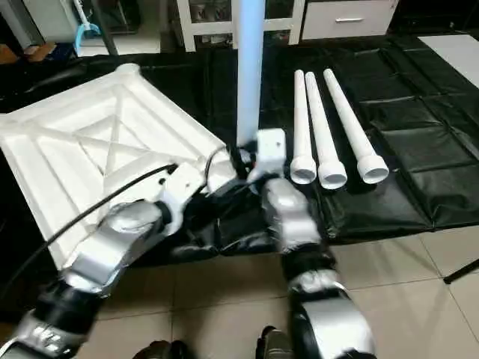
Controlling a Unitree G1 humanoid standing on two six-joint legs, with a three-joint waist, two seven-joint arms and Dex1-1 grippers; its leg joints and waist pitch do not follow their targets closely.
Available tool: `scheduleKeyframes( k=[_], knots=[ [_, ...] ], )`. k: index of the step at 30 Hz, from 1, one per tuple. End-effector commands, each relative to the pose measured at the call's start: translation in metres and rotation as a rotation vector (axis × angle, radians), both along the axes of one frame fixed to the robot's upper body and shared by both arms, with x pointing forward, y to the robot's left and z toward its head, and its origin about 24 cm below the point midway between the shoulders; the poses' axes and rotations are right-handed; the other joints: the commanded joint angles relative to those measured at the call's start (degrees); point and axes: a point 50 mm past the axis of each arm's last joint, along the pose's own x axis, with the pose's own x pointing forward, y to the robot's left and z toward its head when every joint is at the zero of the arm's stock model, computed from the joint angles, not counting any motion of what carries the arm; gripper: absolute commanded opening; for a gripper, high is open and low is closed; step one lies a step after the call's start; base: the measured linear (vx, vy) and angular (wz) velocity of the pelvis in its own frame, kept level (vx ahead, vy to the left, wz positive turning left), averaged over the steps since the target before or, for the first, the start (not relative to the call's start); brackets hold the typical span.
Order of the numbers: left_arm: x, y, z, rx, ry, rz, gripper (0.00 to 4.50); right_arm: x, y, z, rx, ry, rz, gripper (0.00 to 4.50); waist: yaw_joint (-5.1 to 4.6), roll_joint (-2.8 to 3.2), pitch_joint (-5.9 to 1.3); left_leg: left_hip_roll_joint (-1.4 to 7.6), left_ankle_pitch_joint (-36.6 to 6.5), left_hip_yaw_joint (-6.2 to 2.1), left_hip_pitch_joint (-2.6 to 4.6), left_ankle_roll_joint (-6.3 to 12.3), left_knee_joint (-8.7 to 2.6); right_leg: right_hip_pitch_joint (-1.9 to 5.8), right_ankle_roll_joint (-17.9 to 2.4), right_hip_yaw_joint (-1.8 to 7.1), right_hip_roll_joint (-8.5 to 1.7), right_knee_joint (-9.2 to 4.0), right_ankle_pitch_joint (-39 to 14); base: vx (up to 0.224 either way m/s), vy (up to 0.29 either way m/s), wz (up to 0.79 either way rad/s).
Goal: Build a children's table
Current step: Rotate leg to tighten
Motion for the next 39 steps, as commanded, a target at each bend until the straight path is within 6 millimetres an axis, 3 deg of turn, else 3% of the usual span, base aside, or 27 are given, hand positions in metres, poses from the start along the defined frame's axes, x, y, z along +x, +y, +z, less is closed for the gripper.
scheduleKeyframes(
  k=[1, 9, 10, 15, 21, 25, 26, 29, 34, 36, 39],
  knots=[
    [0.007, 0.005, 0.013, -0.018, -0.094, 0.052, 0.00, -0.008, 0.005, -0.024, -0.015, 0.095, 0.014, 2.56, -0.27, -0.69, -3.50, 0.74, -24.3, -0.96, 0.91, 2.42, -4.92, 2.50, -4.1, 0.55, -2.19, -4.98, -32.1, 0.000, 0.000, 0.00],
    [0.007, 0.013, 0.012, -0.016, -0.089, 0.033, 0.00, -0.011, 0.017, -0.014, 0.016, 0.009, 0.189, 2.56, 0.08, -0.77, -3.66, 0.83, -22.0, -0.48, 1.04, 3.59, -5.04, 2.47, -6.2, 1.06, -2.28, -4.90, -28.7, 0.000, 0.000, 0.00],
    [0.006, 0.013, 0.011, -0.017, -0.084, 0.019, 0.00, -0.011, 0.017, -0.013, 0.006, -0.009, 0.203, 2.91, 0.15, -0.44, -3.61, 0.86, -21.9, -0.48, 1.05, 3.66, -5.08, 2.43, -6.4, 1.10, -2.28, -4.88, -28.5, 0.000, 0.000, 0.00],
    [0.000, 0.014, 0.007, -0.030, -0.054, -0.036, 0.00, -0.011, 0.013, -0.003, 0.057, -0.043, 0.267, 3.45, 0.30, -0.64, -3.81, 0.98, -18.8, -0.25, 0.69, 4.81, -5.18, 2.88, -8.2, 1.38, -2.31, -4.51, -25.0, 0.000, 0.000, 0.00],
    [-0.008, 0.020, 0.001, -0.022, -0.001, -0.131, 0.00, -0.015, 0.000, 0.017, 0.146, -0.109, 0.434, 3.90, 0.47, -0.51, -3.99, 1.34, -15.7, -0.04, 0.72, 6.11, -5.18, 2.98, -10.4, 1.62, -2.17, -4.11, -21.5, 0.000, 0.000, 0.00],
    [-0.013, 0.027, -0.001, -0.023, 0.034, -0.188, 0.00, -0.022, -0.012, 0.020, 0.089, -0.113, 0.565, 4.24, 0.92, -0.50, -4.32, 1.45, -11.9, 0.11, 0.63, 7.08, -4.84, 3.11, -11.8, 1.80, -2.12, -3.43, -16.9, 0.000, 0.000, 0.00],
    [-0.018, 0.032, -0.002, -0.026, 0.063, -0.231, 0.00, -0.028, -0.024, 0.018, 0.026, -0.088, 0.642, 4.32, 0.91, -0.61, -4.27, 1.42, -11.5, 0.08, 0.61, 7.15, -4.88, 3.29, -11.9, 1.80, -2.01, -3.45, -16.6, 0.000, 0.000, 0.00],
    [-0.026, 0.036, -0.003, -0.018, 0.091, -0.310, 0.00, -0.034, -0.040, 0.013, -0.073, -0.041, 0.733, 4.32, 1.31, -0.61, -4.38, 1.39, -10.3, 0.29, 0.87, 7.90, -4.48, 3.02, -12.8, 2.07, -1.99, -3.21, -15.7, 0.054, -0.006, 0.06],
    [-0.030, 0.036, -0.004, -0.025, 0.112, -0.338, 0.00, -0.036, -0.052, 0.014, -0.078, -0.013, 0.761, 4.32, 1.95, -0.45, -4.92, 1.57, -4.9, 0.38, 0.72, 9.88, -4.01, 3.38, -16.1, 2.17, -1.82, -1.80, -6.9, 0.033, -0.004, 0.03],
    [-0.032, 0.035, -0.005, -0.024, 0.121, -0.355, 0.00, -0.035, -0.055, 0.016, -0.075, -0.016, 0.751, 4.32, 1.98, -0.58, -4.80, 1.56, -5.1, 0.44, 0.65, 10.21, -4.03, 3.41, -16.2, 2.15, -1.89, -1.91, -7.3, 0.000, 0.000, 0.00],
    [-0.035, 0.035, -0.005, -0.028, 0.133, -0.376, 0.00, -0.036, -0.057, 0.016, -0.059, -0.006, 0.760, 4.32, 2.09, -0.60, -4.55, 1.65, -7.8, 0.40, 0.75, 8.96, -4.28, 3.41, -15.2, 2.16, -2.06, -2.33, -11.8, 0.000, 0.000, 0.00]
  ],
)
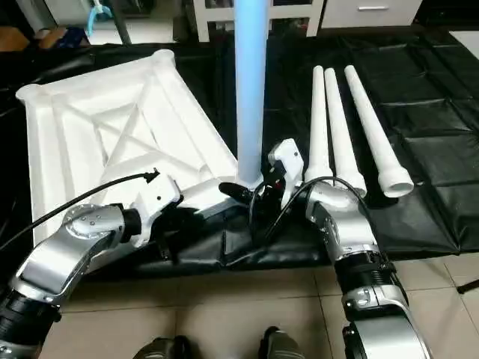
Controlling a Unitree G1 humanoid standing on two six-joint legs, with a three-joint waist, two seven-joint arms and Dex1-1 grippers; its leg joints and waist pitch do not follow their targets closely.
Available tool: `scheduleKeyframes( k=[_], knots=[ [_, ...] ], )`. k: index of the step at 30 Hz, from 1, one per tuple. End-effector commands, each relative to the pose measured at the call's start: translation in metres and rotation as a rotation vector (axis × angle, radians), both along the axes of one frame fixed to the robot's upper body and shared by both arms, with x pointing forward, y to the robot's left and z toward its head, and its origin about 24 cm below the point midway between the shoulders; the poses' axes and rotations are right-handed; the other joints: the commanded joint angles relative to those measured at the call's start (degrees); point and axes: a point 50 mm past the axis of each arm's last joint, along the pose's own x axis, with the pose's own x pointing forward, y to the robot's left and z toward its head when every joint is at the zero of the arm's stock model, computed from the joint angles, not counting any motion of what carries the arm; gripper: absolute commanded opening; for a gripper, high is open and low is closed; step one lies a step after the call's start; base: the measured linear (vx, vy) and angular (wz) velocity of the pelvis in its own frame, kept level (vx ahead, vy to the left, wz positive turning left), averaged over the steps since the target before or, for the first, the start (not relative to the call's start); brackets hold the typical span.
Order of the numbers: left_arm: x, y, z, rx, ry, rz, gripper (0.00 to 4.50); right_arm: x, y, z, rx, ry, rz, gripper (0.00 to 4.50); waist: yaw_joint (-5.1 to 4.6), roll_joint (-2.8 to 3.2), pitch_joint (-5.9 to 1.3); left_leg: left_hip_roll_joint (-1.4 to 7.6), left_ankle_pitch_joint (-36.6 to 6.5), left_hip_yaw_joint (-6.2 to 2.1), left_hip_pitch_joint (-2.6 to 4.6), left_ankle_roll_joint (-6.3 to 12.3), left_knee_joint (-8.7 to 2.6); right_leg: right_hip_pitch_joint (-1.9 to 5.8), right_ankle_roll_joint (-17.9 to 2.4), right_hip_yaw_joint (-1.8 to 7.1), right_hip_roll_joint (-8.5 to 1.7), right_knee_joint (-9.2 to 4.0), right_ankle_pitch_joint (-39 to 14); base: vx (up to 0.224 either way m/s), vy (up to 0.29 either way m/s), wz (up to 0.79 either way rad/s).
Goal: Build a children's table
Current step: Rotate leg to tighten
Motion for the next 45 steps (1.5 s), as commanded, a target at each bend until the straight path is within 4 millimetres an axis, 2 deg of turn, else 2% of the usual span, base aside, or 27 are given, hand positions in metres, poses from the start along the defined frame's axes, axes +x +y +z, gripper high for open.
scheduleKeyframes(
  k=[1, 6, 14, 21, 26, 30, 34, 35, 37, 39, 41, 42, 45],
  knots=[
    [-0.011, -0.007, -0.011, 0.002, 0.071, -0.077, 0.00, -0.002, -0.001, 0.003, 0.000, -0.002, 0.027, 4.32, 0.03, -0.77, -4.57, 1.45, -8.9, 0.12, 0.95, 7.85, -3.49, 3.52, -15.1, 1.97, -2.07, -2.94, -13.5, 0.000, 0.000, 0.00],
    [-0.013, -0.006, -0.010, 0.001, 0.080, -0.095, 0.00, -0.002, -0.003, -0.005, -0.038, 0.010, 0.032, 4.17, 0.14, -0.80, -4.50, 1.47, -10.1, 0.21, 1.05, 6.56, -3.57, 3.38, -14.4, 2.13, -2.06, -3.10, -14.9, 0.000, 0.000, 0.00],
    [-0.013, -0.005, -0.010, 0.003, 0.077, -0.090, 0.00, -0.004, -0.007, -0.008, -0.094, 0.007, 0.050, 3.40, 0.43, -0.86, -4.75, 1.42, -8.0, 0.20, 0.86, 7.52, -3.39, 3.63, -15.1, 2.09, -2.01, -2.74, -12.2, 0.000, 0.000, 0.00],
    [-0.013, -0.006, -0.010, 0.002, 0.078, -0.092, 0.00, -0.003, -0.007, -0.009, -0.073, 0.007, 0.030, 2.96, 0.52, -0.85, -4.80, 1.41, -7.9, 0.22, 0.86, 7.62, -3.32, 3.63, -15.1, 2.10, -2.01, -2.70, -12.1, 0.000, 0.000, 0.00],
    [-0.013, -0.006, -0.010, 0.001, 0.078, -0.091, 0.00, -0.002, -0.004, -0.012, -0.044, 0.021, -0.006, 2.88, 0.56, -0.81, -4.77, 1.43, -8.3, 0.19, 0.88, 7.49, -3.36, 3.61, -15.0, 2.08, -2.05, -2.78, -13.0, 0.000, 0.000, 0.00],
    [-0.011, -0.007, -0.009, -0.003, 0.069, -0.071, 0.00, -0.001, -0.002, -0.018, -0.019, 0.042, -0.079, 2.85, 0.34, -0.79, -4.64, 1.44, -9.6, 0.12, 0.79, 6.49, -3.48, 3.59, -14.4, 2.10, -2.10, -2.92, -14.6, 0.000, 0.000, 0.00],
    [-0.005, -0.012, -0.008, -0.005, 0.044, -0.012, 0.00, 0.001, 0.008, -0.028, -0.027, 0.061, -0.191, 2.85, -0.31, -0.74, -4.50, 1.37, -11.7, 0.00, 0.84, 5.03, -3.66, 3.52, -13.4, 2.01, -2.14, -3.24, -17.5, 0.000, 0.000, 0.00],
    [-0.002, -0.016, -0.008, -0.006, 0.034, 0.020, 0.00, 0.003, 0.014, -0.032, -0.036, 0.069, -0.240, 2.85, -0.70, -0.61, -4.22, 1.42, -12.7, 0.03, 0.73, 4.59, -3.79, 3.31, -13.1, 2.07, -2.15, -3.41, -18.7, 0.000, 0.000, 0.00],
    [0.003, -0.024, -0.007, -0.012, 0.019, 0.071, 0.00, 0.006, 0.025, -0.037, -0.049, 0.087, -0.328, 2.85, -0.85, -0.66, -4.07, 1.26, -14.6, -0.05, 0.96, 3.40, -3.93, 3.15, -11.7, 2.00, -2.16, -3.88, -22.1, 0.000, 0.000, 0.00],
    [0.009, -0.030, -0.006, -0.029, 0.002, 0.130, 0.00, 0.009, 0.036, -0.042, -0.078, 0.097, -0.390, 2.84, -1.04, -0.63, -3.93, 1.19, -15.9, -0.21, 0.87, 2.57, -4.06, 3.14, -10.8, 1.90, -2.17, -3.95, -24.1, 0.000, 0.000, 0.00],
    [0.015, -0.035, -0.004, -0.044, -0.015, 0.197, 0.00, 0.011, 0.047, -0.045, -0.095, 0.105, -0.454, 2.84, -1.22, -0.68, -3.81, 1.06, -17.2, -0.19, 1.00, 2.11, -4.10, 2.96, -10.0, 1.89, -2.17, -4.31, -25.6, 0.000, 0.000, 0.00],
    [0.018, -0.038, -0.004, -0.049, -0.024, 0.232, 0.00, 0.012, 0.054, -0.046, -0.096, 0.112, -0.483, 2.84, -1.31, -0.65, -3.63, 0.95, -18.2, -0.14, 1.18, 1.79, -4.13, 2.63, -9.4, 1.92, -2.20, -4.62, -27.6, 0.000, 0.000, 0.00],
    [0.027, -0.042, -0.001, -0.036, -0.065, 0.307, 0.00, 0.014, 0.074, -0.046, -0.084, 0.108, -0.550, 2.84, -1.46, -0.78, -3.51, 0.73, -20.4, -0.40, 1.24, 1.59, -4.22, 2.45, -7.1, 1.68, -2.25, -5.15, -31.5, 0.000, 0.000, 0.00]
  ],
)
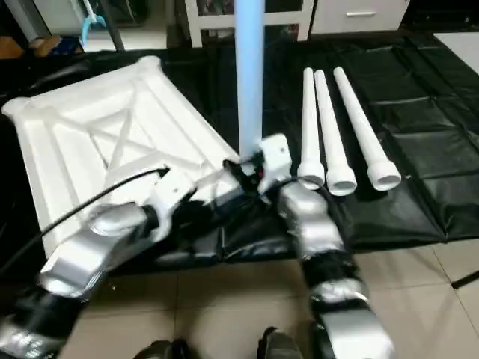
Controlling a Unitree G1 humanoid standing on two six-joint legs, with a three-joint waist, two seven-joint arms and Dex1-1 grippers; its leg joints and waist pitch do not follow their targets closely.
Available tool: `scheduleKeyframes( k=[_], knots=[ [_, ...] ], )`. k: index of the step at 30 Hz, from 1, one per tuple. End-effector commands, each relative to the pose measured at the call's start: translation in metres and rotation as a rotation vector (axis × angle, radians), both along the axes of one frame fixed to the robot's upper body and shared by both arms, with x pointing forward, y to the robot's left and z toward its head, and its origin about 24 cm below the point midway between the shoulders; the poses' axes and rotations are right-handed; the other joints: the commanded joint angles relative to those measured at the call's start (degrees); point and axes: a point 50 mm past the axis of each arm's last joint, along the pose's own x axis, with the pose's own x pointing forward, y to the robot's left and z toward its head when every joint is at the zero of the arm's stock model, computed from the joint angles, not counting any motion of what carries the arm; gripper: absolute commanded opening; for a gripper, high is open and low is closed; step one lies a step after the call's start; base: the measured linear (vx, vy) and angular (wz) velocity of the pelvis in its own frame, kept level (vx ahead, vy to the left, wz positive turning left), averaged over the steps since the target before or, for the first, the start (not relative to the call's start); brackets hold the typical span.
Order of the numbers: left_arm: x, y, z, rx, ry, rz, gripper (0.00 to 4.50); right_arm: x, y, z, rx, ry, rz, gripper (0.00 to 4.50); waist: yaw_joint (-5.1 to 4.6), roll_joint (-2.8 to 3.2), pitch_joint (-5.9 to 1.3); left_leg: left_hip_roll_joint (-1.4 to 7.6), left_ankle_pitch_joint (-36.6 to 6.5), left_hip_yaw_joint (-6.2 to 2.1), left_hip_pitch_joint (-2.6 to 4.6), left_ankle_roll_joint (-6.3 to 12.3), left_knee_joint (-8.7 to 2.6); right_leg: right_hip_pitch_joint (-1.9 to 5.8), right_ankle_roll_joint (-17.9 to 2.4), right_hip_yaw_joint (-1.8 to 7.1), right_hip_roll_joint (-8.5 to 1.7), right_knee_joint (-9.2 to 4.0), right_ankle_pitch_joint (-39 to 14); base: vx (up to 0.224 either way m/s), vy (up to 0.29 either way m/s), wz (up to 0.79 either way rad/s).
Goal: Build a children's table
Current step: Rotate leg to tighten
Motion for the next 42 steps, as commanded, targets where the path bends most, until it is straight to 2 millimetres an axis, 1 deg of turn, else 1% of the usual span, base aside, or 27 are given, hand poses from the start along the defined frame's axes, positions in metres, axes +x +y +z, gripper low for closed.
scheduleKeyframes(
  k=[1, 2, 3, 5, 7, 10, 11, 12, 13, 14, 16, 17, 18, 19, 20, 21, 22, 24, 26, 29, 30, 33, 34, 37, 40, 41, 42],
  knots=[
    [0.009, -0.006, 0.003, -0.010, -0.043, 0.091, 0.00, -0.015, 0.034, -0.030, -0.021, 0.118, 0.046, 2.84, -0.09, -1.07, -3.46, 0.88, -20.3, -0.52, 1.05, 1.97, -4.48, 2.22, -7.1, 1.34, -2.27, -5.17, -31.6, 0.000, 0.000, 0.00],
    [0.009, -0.006, 0.003, -0.010, -0.043, 0.091, 0.00, -0.015, 0.034, -0.030, -0.021, 0.118, 0.046, 2.84, -0.18, -1.08, -3.43, 0.90, -20.5, -0.60, 0.99, 2.05, -4.56, 2.08, -6.7, 1.35, -2.30, -5.18, -32.0, 0.000, 0.000, 0.00],
    [0.010, -0.006, 0.005, -0.014, -0.047, 0.103, 0.00, -0.015, 0.044, -0.026, 0.002, 0.089, 0.060, 2.84, -0.14, -1.08, -3.45, 0.88, -20.8, -0.55, 1.06, 2.13, -4.56, 1.98, -6.3, 1.32, -2.24, -5.29, -32.0, 0.000, 0.000, 0.00],
    [0.011, -0.006, 0.006, -0.014, -0.048, 0.105, 0.00, -0.015, 0.047, -0.025, 0.010, 0.080, 0.069, 2.83, -0.20, -1.09, -3.44, 0.95, -20.8, -0.64, 0.79, 2.30, -4.70, 2.09, -6.3, 1.32, -2.25, -5.13, -31.3, 0.000, 0.000, 0.00],
    [0.010, -0.002, 0.006, -0.013, -0.049, 0.108, 0.00, -0.016, 0.052, -0.021, 0.041, 0.056, 0.104, 2.83, -0.19, -0.96, -3.41, 0.99, -21.0, -0.63, 0.76, 2.47, -4.77, 2.03, -6.4, 1.36, -2.21, -5.05, -30.5, 0.000, 0.000, 0.00],
    [0.010, 0.001, 0.005, -0.009, -0.049, 0.111, 0.00, -0.018, 0.056, -0.017, 0.092, 0.035, 0.155, 2.83, -0.21, -1.04, -3.45, 1.02, -20.8, -0.58, 0.65, 2.92, -4.82, 2.11, -6.7, 1.44, -2.25, -5.02, -29.9, 0.000, 0.000, 0.00],
    [0.010, 0.003, 0.004, -0.006, -0.048, 0.109, 0.00, -0.019, 0.058, -0.014, 0.134, 0.026, 0.192, 2.83, -0.20, -0.81, -3.42, 0.99, -20.8, -0.58, 0.63, 3.04, -4.83, 2.11, -6.8, 1.44, -2.24, -4.99, -29.7, 0.000, 0.000, 0.00],
    [0.010, 0.003, 0.004, -0.006, -0.048, 0.109, 0.00, -0.019, 0.058, -0.014, 0.134, 0.026, 0.192, 2.83, -0.22, -0.98, -3.45, 1.04, -20.5, -0.55, 0.56, 3.22, -4.85, 2.18, -7.0, 1.48, -2.24, -5.00, -29.3, 0.000, 0.000, 0.00],
    [0.010, 0.003, 0.004, -0.006, -0.048, 0.108, 0.00, -0.020, 0.058, -0.013, 0.143, 0.022, 0.204, 3.18, -0.16, -0.93, -3.44, 1.05, -20.1, -0.54, 0.55, 3.21, -4.86, 2.15, -7.2, 1.48, -2.23, -4.97, -29.0, 0.000, 0.000, 0.00],
    [0.009, 0.005, 0.004, -0.006, -0.047, 0.104, 0.00, -0.021, 0.060, -0.010, 0.177, 0.006, 0.249, 3.18, -0.19, -0.76, -3.42, 1.00, -20.2, -0.42, 0.64, 3.34, -4.87, 2.14, -7.4, 1.49, -2.14, -5.07, -28.5, 0.000, 0.000, 0.00],
    [0.006, 0.009, 0.001, -0.010, -0.036, 0.056, 0.00, -0.022, 0.052, -0.001, 0.201, -0.038, 0.303, 3.53, 0.03, -0.66, -3.65, 1.18, -18.4, -0.39, 0.41, 4.22, -4.87, 2.41, -8.3, 1.64, -2.26, -4.74, -25.7, 0.000, 0.000, 0.00],
    [0.002, 0.013, -0.001, -0.004, -0.025, 0.013, 0.00, -0.021, 0.044, 0.005, 0.196, -0.076, 0.319, 3.53, 0.00, -0.83, -3.52, 1.13, -18.1, -0.42, 0.20, 4.58, -4.96, 2.56, -8.3, 1.59, -2.17, -4.75, -25.3, 0.000, 0.000, 0.00],
    [-0.002, 0.017, -0.003, 0.007, -0.011, -0.028, 0.00, -0.020, 0.035, 0.010, 0.186, -0.107, 0.331, 3.73, -0.07, -0.75, -3.76, 1.05, -16.5, -0.51, -0.08, 4.85, -4.86, 3.00, -9.0, 1.52, -2.19, -4.43, -23.7, 0.000, 0.000, 0.00],
    [-0.005, 0.019, -0.004, 0.010, 0.001, -0.049, 0.00, -0.020, 0.029, 0.014, 0.187, -0.123, 0.338, 3.83, 0.01, -0.66, -3.91, 1.06, -15.6, -0.41, 0.00, 5.07, -4.71, 2.95, -9.4, 1.58, -2.17, -4.32, -22.5, 0.000, 0.000, 0.00],
    [-0.005, 0.020, -0.005, 0.010, 0.005, -0.055, 0.00, -0.020, 0.027, 0.015, 0.189, -0.128, 0.342, 3.88, 0.04, -0.52, -4.01, 1.17, -13.9, -0.19, 0.29, 5.83, -4.56, 2.74, -10.7, 1.66, -2.16, -4.19, -20.0, 0.000, 0.000, 0.00],
    [-0.006, 0.021, -0.005, 0.011, 0.008, -0.061, 0.00, -0.020, 0.025, 0.016, 0.191, -0.132, 0.346, 3.94, -0.03, -0.50, -4.00, 1.16, -13.0, -0.21, 0.08, 6.08, -4.51, 2.90, -11.3, 1.62, -2.17, -4.01, -18.8, 0.000, 0.000, 0.00],
    [-0.008, 0.023, -0.006, 0.013, 0.018, -0.078, 0.00, -0.019, 0.019, 0.018, 0.170, -0.143, 0.359, 4.03, 0.00, -0.41, -4.17, 1.20, -10.2, -0.24, -0.12, 6.60, -4.37, 3.25, -12.7, 1.44, -2.07, -3.52, -15.8, 0.000, 0.000, 0.00],
    [-0.012, 0.026, -0.006, 0.015, 0.029, -0.108, 0.00, -0.019, 0.011, 0.019, 0.137, -0.147, 0.376, 4.27, -0.02, -0.35, -4.22, 1.26, -9.1, -0.11, 0.03, 7.22, -4.19, 3.25, -13.5, 1.47, -2.07, -3.41, -14.3, 0.000, 0.000, 0.00],
    [-0.012, 0.026, -0.006, 0.015, 0.030, -0.113, 0.00, -0.019, 0.009, 0.019, 0.131, -0.147, 0.379, 4.33, 0.01, -0.29, -4.29, 1.28, -7.8, -0.11, -0.04, 7.79, -4.06, 3.36, -14.2, 1.45, -2.03, -3.11, -12.4, 0.000, 0.000, 0.00],
    [-0.022, 0.029, -0.005, -0.001, 0.049, -0.214, 0.00, -0.023, -0.011, 0.017, 0.028, -0.126, 0.472, 4.33, 0.16, -0.13, -4.41, 1.35, -6.4, -0.13, 0.14, 8.74, -3.91, 3.39, -15.5, 1.43, -1.82, -2.65, -8.9, 0.000, 0.000, 0.00],
    [-0.026, 0.030, -0.005, 0.000, 0.057, -0.253, 0.00, -0.025, -0.018, 0.016, -0.009, -0.117, 0.515, 4.33, 0.29, -0.30, -4.44, 1.38, -6.1, -0.12, 0.19, 9.07, -3.84, 3.47, -15.8, 1.43, -1.82, -2.53, -8.1, 0.000, 0.000, 0.00],
    [-0.031, 0.031, -0.005, 0.002, 0.070, -0.295, 0.00, -0.028, -0.027, 0.017, -0.052, -0.111, 0.565, 4.33, 0.87, -0.06, -4.42, 1.60, -5.8, 0.05, 0.69, 9.68, -3.75, 3.22, -16.8, 1.58, -1.74, -2.38, -6.6, 0.000, 0.000, 0.00],
    [-0.031, 0.031, -0.005, 0.002, 0.070, -0.297, 0.00, -0.028, -0.027, 0.017, -0.054, -0.111, 0.568, 4.33, 1.06, -0.14, -4.42, 1.57, -5.4, 0.22, 0.82, 9.85, -3.71, 3.15, -17.1, 1.70, -1.67, -2.30, -5.7, 0.000, 0.000, 0.00],
    [-0.035, 0.032, -0.006, -0.005, 0.083, -0.317, 0.00, -0.029, -0.036, 0.018, -0.069, -0.099, 0.601, 4.33, 1.12, -0.35, -4.49, 1.55, -5.1, 0.13, 0.57, 10.04, -3.71, 3.49, -17.3, 1.64, -1.80, -2.09, -5.5, 0.000, 0.000, 0.00],
    [-0.037, 0.033, -0.007, -0.005, 0.091, -0.318, 0.00, -0.029, -0.044, 0.017, -0.089, -0.083, 0.612, 4.33, 1.25, -0.52, -4.33, 1.61, -6.9, 0.28, 0.73, 9.48, -3.75, 3.41, -16.7, 1.81, -1.94, -2.44, -8.6, 0.000, 0.000, 0.00],
    [-0.037, 0.033, -0.007, -0.005, 0.091, -0.317, 0.00, -0.029, -0.045, 0.017, -0.092, -0.081, 0.612, 4.33, 1.23, -0.55, -4.25, 1.61, -7.0, 0.27, 0.63, 9.46, -3.79, 3.43, -16.6, 1.82, -1.97, -2.49, -9.0, 0.000, 0.000, 0.00],
    [-0.037, 0.033, -0.007, -0.005, 0.091, -0.317, 0.00, -0.029, -0.045, 0.017, -0.092, -0.081, 0.612, 3.99, 1.22, -0.58, -4.19, 1.56, -7.3, 0.24, 0.56, 9.18, -3.81, 3.47, -16.3, 1.81, -2.03, -2.59, -9.9, 0.000, 0.000, 0.00]
  ],
)
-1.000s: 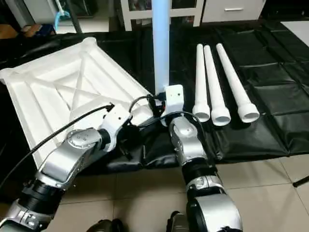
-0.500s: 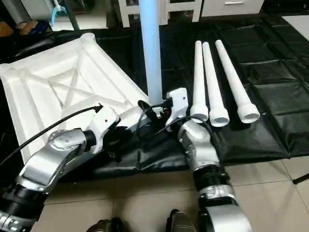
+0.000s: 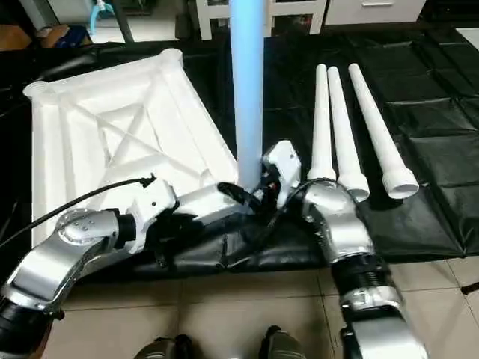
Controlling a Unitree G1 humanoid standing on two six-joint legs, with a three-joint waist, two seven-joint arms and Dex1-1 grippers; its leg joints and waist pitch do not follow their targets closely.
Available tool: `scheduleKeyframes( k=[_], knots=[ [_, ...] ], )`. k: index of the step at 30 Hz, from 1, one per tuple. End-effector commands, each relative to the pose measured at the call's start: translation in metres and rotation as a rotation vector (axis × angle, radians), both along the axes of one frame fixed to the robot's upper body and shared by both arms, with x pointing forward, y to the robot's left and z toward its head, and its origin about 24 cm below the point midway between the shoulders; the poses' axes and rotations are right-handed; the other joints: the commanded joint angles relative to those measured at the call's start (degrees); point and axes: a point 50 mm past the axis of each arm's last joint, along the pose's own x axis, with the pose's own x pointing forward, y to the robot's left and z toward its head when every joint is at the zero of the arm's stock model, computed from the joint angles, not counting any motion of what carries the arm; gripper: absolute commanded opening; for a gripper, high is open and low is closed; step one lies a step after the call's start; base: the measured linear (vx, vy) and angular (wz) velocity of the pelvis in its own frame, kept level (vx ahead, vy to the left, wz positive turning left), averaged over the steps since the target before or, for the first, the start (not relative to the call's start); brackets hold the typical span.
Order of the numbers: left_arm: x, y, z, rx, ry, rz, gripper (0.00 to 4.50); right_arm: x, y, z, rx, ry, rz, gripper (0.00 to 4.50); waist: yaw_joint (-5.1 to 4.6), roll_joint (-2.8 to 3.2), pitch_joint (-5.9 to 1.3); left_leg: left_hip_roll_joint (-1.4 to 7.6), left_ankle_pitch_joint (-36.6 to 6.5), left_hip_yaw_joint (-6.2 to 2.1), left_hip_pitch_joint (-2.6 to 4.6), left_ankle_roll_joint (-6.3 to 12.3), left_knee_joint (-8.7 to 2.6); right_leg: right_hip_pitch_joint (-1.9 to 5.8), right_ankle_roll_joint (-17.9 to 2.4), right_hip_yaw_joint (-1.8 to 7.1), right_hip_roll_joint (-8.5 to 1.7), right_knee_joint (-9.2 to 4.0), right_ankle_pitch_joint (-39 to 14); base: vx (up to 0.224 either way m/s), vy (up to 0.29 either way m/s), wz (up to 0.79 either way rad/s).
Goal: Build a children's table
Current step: Rotate leg to tighten
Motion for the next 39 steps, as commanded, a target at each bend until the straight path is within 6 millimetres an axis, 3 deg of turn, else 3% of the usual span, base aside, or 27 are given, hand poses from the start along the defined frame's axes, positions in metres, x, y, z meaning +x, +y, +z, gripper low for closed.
scheduleKeyframes(
  k=[1, 14, 15, 20, 24, 30, 35, 39],
  knots=[
    [-0.008, -0.005, -0.009, -0.007, 0.059, -0.050, 0.00, -0.001, -0.001, 0.002, -0.010, -0.001, 0.011, 3.99, 0.01, -0.78, -4.37, 1.42, -7.5, 0.04, 0.82, 8.71, -3.15, 3.79, -16.1, 1.95, -2.03, -2.66, -10.0, 0.000, 0.000, 0.00],
    [-0.007, -0.006, -0.008, -0.004, 0.059, -0.066, 0.00, -0.004, -0.002, -0.004, -0.011, 0.031, 0.035, 2.98, 0.06, -0.61, -4.74, 1.43, -5.2, -0.04, 0.84, 9.69, -2.83, 3.89, -17.0, 1.82, -1.85, -2.24, -6.8, 0.000, 0.000, 0.00],
    [-0.007, -0.006, -0.008, -0.004, 0.058, -0.065, 0.00, -0.004, -0.002, -0.004, -0.011, 0.030, 0.024, 2.78, 0.05, -0.62, -4.75, 1.42, -5.2, -0.03, 0.84, 9.71, -2.81, 3.89, -17.0, 1.82, -1.83, -2.22, -6.7, 0.000, 0.000, 0.00],
    [-0.004, -0.008, -0.008, -0.008, 0.046, -0.037, 0.00, 0.002, -0.002, -0.008, 0.008, 0.043, -0.096, 2.63, -0.03, -0.74, -4.72, 1.45, -5.4, -0.03, 0.82, 9.36, -2.84, 3.89, -16.9, 1.87, -1.91, -2.25, -7.6, 0.000, 0.000, 0.00],
    [0.003, -0.016, -0.006, -0.021, 0.015, 0.029, 0.00, 0.007, 0.004, -0.018, 0.035, 0.090, -0.259, 2.63, -0.44, -0.82, -4.33, 1.32, -9.9, -0.15, 0.84, 6.42, -3.24, 3.83, -14.8, 1.85, -2.02, -3.03, -14.5, 0.000, 0.000, 0.00],
    [0.031, -0.036, -0.002, -0.026, -0.071, 0.281, 0.00, 0.008, 0.036, -0.043, 0.030, 0.163, -0.512, 2.62, -0.65, -0.70, -4.07, 1.11, -13.3, -0.11, 1.19, 3.44, -3.57, 3.22, -11.7, 1.98, -1.92, -3.94, -20.6, 0.000, 0.000, 0.00],
    [0.040, -0.042, -0.001, -0.011, -0.103, 0.360, 0.00, 0.009, 0.053, -0.050, 0.037, 0.186, -0.605, 2.62, -0.68, -0.76, -4.07, 0.84, -15.6, -0.16, 1.16, 3.11, -3.74, 2.88, -9.7, 2.15, -1.90, -4.40, -23.8, 0.000, 0.000, 0.00],
    [0.044, -0.044, 0.002, -0.011, -0.110, 0.384, 0.00, 0.010, 0.083, -0.039, 0.147, 0.172, -0.572, 2.62, -0.84, -0.83, -4.00, 0.78, -17.8, -0.40, 1.06, 3.16, -3.96, 2.78, -8.0, 2.17, -2.01, -4.70, -26.7, 0.000, 0.000, 0.00]
  ],
)
